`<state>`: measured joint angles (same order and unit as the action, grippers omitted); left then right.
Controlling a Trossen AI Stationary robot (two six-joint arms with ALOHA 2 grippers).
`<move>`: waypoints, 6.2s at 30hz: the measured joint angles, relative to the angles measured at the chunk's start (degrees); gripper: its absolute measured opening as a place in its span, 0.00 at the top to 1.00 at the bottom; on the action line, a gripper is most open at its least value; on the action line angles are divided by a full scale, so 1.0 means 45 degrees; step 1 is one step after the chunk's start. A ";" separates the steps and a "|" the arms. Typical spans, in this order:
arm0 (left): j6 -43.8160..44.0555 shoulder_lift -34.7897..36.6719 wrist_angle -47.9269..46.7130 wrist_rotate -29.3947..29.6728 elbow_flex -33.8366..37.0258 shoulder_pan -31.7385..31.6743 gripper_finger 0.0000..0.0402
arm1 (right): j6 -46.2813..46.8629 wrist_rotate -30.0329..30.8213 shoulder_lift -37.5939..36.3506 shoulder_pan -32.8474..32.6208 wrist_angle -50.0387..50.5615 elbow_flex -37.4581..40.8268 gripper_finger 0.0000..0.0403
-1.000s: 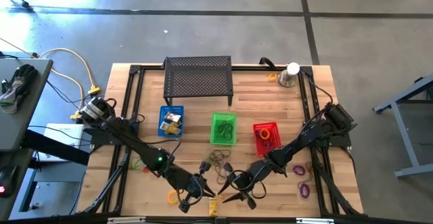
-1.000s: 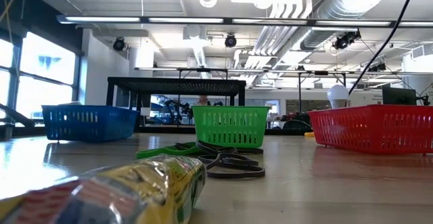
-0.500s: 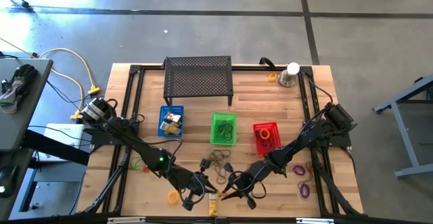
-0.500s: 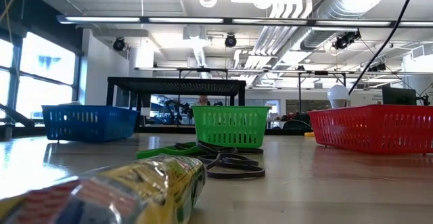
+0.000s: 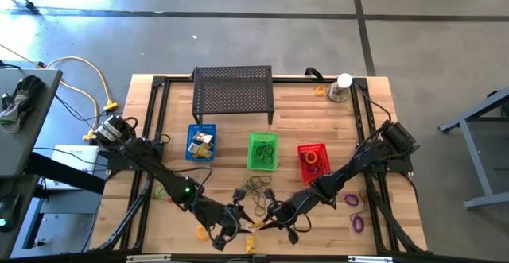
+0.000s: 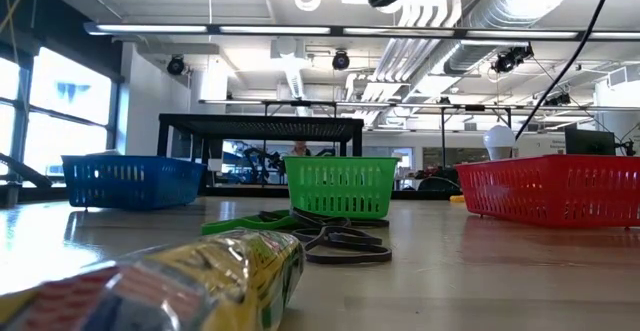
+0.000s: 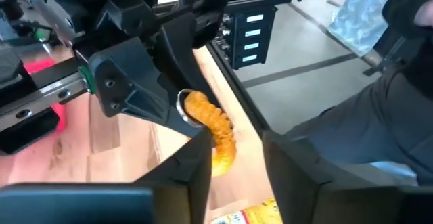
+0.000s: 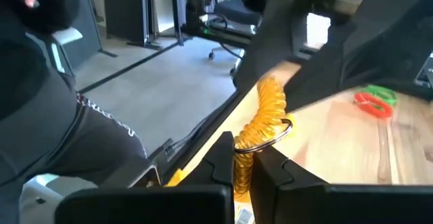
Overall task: Pick & Place Office Desk Supplies
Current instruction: Put the yellow spring keychain into the red bin, then put the green rubber band into the green bin
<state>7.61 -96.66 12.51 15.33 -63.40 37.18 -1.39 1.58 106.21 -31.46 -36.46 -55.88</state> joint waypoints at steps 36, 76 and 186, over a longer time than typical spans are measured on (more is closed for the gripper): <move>0.1751 0.0000 -0.0207 -0.0087 0.0000 -0.0008 0.52 | 1.5499 0.8868 -0.3476 -0.0212 1.8671 0.0005 0.97; 0.2345 -0.0911 -0.3407 0.0230 0.0019 0.0186 0.52 | 0.7883 0.9553 -0.4158 -0.1210 1.0996 0.0000 0.53; 0.7010 -0.0830 -0.3911 0.0957 -0.0151 -0.6195 1.00 | 0.3713 0.5848 -0.2035 -0.1175 0.5943 0.0005 0.53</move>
<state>39.15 -100.40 -5.09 19.64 -64.07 9.30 15.32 27.90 97.06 -36.75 -9.72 -55.86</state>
